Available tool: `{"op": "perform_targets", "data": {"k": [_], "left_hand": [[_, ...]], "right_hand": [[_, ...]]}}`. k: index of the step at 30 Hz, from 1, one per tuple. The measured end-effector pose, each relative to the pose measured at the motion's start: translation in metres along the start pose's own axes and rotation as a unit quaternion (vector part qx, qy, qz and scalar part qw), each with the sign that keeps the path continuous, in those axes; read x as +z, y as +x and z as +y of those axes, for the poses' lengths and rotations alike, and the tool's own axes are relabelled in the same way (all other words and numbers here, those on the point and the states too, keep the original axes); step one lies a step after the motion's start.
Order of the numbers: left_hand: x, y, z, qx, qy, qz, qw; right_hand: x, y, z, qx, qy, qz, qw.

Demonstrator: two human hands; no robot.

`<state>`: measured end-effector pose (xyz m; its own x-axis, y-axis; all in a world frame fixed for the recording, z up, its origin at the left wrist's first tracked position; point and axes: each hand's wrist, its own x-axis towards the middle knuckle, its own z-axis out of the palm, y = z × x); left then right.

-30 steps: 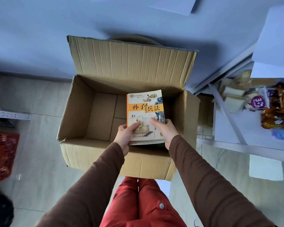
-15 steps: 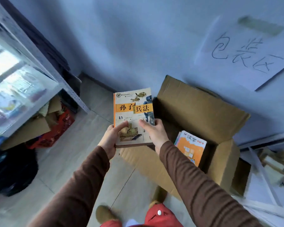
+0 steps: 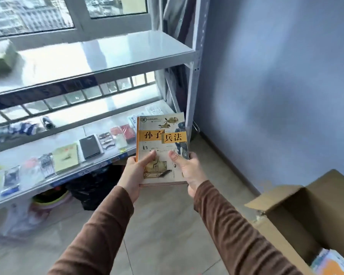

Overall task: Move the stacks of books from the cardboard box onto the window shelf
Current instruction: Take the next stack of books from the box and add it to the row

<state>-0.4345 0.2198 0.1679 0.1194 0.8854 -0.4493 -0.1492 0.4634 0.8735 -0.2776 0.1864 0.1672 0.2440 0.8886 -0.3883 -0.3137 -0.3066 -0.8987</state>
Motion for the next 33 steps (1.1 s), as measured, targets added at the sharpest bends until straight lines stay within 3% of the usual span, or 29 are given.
{"op": "perform_targets", "data": {"k": [10,23,27,33], "left_hand": [[-0.135,0.058,0.127,0.097,-0.057,0.096,0.989],[-0.234,0.177,0.259,0.164,-0.086,0.187,0.965],[-0.263,0.202,0.294,0.198,-0.093,0.179,0.959],[-0.305,0.248,0.338,0.267,-0.080,0.092,0.956]], "right_hand": [[0.192,0.090,-0.050,-0.032,-0.001,-0.150,0.988],[0.367,0.230,-0.115,-0.031,0.041,-0.285,0.957],[0.407,0.255,-0.135,-0.060,0.014,-0.317,0.946],[0.453,0.296,-0.160,-0.140,-0.042,-0.328,0.933]]}}
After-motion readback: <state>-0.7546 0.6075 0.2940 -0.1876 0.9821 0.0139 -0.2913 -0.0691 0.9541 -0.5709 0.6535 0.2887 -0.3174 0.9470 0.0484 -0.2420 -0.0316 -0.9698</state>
